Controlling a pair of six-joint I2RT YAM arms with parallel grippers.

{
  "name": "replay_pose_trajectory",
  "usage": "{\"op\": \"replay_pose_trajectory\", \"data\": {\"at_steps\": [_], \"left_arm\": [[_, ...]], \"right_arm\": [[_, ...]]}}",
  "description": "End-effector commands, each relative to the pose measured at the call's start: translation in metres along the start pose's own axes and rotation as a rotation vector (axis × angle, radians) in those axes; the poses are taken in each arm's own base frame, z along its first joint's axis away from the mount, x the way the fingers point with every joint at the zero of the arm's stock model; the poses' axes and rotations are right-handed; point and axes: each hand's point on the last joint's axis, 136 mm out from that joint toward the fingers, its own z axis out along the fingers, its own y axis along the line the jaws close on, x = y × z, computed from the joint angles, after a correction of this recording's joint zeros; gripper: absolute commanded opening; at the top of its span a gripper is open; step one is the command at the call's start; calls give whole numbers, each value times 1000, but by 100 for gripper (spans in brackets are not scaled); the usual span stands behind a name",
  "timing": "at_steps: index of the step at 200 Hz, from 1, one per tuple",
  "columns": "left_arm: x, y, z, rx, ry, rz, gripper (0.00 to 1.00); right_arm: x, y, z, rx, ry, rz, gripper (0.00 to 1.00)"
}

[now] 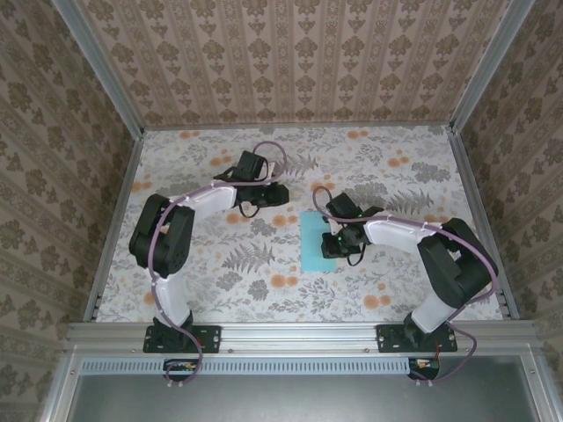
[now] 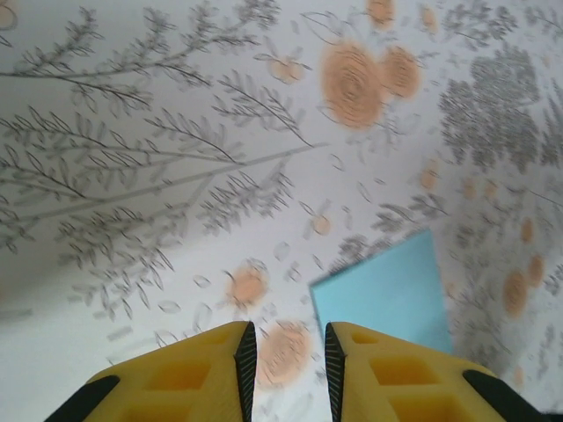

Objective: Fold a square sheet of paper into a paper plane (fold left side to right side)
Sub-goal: First fold the square sheet of paper in half at the center of the table, then fold the triangle a second time at the center of the table.

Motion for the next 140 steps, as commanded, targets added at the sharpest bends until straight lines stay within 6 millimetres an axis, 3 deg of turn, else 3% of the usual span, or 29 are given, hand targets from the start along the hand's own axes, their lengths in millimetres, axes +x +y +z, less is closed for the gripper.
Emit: {"op": "replay_pose_trajectory", "data": {"at_steps": [1,38,57,91,140], "left_arm": [[23,-17,-5,38,44,32,29],[52,-43,3,94,102,28,29],[62,-55,13,133,125,22,29],[68,-62,34,148,159,25,29],[79,-48,57,106,202,12,28]], "right_arm": [[-19,18,-29,-90,-108,-23,18],[-39,-3,-65,-126,-297,119,36],[-39,-21,-72,-146,-343,214,42],[-31,-36,-73,-209,-353,321,50],[-17,-34,-63,-253,-281,353,56]]}}
